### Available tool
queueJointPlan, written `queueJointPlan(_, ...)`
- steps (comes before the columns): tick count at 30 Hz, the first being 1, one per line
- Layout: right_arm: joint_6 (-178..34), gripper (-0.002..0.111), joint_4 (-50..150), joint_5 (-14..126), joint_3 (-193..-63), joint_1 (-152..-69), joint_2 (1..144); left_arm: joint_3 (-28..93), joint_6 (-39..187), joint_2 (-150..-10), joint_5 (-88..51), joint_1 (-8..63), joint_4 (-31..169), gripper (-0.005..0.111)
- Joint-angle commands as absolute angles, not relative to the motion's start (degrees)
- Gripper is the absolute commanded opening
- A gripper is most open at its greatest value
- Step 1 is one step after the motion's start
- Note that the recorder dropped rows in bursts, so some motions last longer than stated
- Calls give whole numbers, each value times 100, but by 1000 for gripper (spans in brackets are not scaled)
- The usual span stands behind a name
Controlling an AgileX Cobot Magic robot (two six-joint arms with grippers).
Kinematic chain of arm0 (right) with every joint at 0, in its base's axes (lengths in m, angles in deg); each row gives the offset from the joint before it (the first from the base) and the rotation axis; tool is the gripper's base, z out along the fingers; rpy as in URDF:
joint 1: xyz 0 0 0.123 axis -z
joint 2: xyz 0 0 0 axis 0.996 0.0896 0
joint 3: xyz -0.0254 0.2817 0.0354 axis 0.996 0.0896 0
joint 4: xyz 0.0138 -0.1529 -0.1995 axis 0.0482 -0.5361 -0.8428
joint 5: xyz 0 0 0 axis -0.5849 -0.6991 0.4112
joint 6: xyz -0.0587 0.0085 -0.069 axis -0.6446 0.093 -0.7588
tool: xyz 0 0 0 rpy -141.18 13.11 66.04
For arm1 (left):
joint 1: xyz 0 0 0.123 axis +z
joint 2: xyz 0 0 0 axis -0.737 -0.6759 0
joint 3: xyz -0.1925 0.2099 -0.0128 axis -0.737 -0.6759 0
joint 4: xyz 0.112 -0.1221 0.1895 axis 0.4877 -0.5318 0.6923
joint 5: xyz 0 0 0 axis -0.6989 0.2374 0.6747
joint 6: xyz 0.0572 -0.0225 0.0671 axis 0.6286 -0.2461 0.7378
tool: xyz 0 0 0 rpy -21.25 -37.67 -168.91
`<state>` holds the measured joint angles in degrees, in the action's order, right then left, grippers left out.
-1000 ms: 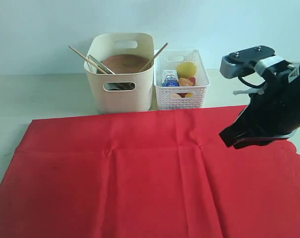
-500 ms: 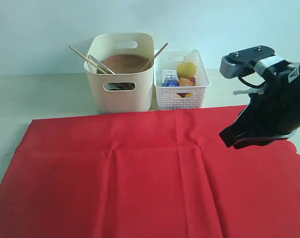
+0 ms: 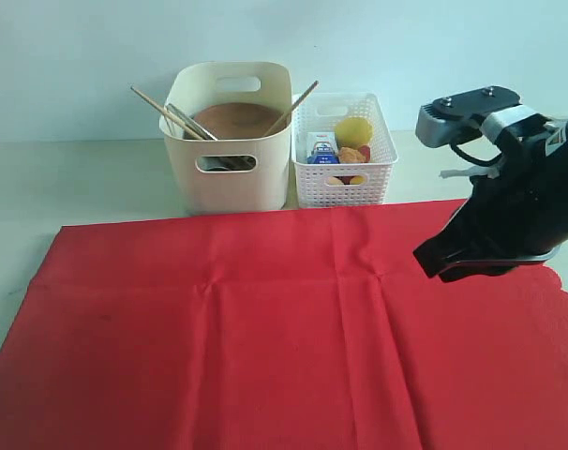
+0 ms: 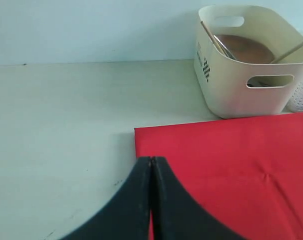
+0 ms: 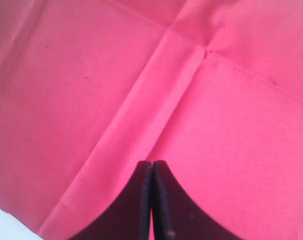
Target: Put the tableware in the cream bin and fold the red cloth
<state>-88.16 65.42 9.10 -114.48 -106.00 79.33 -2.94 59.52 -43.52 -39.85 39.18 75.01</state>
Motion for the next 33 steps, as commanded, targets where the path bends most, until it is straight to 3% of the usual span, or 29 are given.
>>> queueJointPlan(1,-8852,0,6590,877,-11500,-10572,7934,-248,5927,-4369,-3763,3875,7503,0)
queueJointPlan(11,-8730,0,6590,810,-11500,-10572,7934,-234,5965,-4991,-3939,3875,7503,0)
queueJointPlan(16,-8595,0,6342,782,-11489,-10572,7946,535,5909,-6770,-5186,3896,7374,0)
queueJointPlan(21,-8098,0,5825,797,-11489,-10572,8179,980,6106,-8253,-5526,3951,7067,0)
queueJointPlan(28,-6921,0,4578,948,-11433,-10572,9041,1752,9046,-9901,-6249,5396,3998,0)
queueJointPlan(33,-6703,0,4359,1005,-11433,-10368,9510,2062,9415,-10517,-6735,5900,3845,0)
